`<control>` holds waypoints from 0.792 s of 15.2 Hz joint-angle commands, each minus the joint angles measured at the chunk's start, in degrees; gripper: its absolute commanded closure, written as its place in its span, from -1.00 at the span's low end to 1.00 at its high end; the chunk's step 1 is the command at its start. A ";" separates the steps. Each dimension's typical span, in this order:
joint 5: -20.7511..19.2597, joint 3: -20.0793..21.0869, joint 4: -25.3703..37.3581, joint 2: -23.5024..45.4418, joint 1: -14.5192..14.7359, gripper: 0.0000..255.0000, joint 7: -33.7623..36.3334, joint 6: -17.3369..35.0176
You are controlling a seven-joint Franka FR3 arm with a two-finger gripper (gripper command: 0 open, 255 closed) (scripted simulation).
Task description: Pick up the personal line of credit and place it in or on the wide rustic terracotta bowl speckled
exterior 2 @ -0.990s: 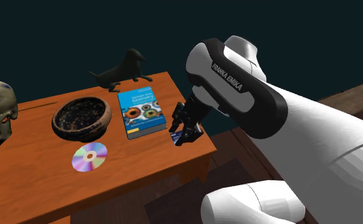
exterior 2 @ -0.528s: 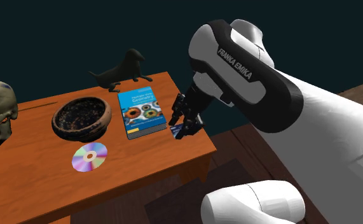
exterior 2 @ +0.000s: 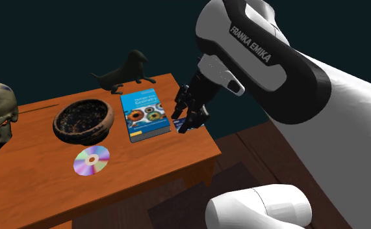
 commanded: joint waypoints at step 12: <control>1.87 1.80 9.66 3.80 1.14 1.00 5.38 -3.50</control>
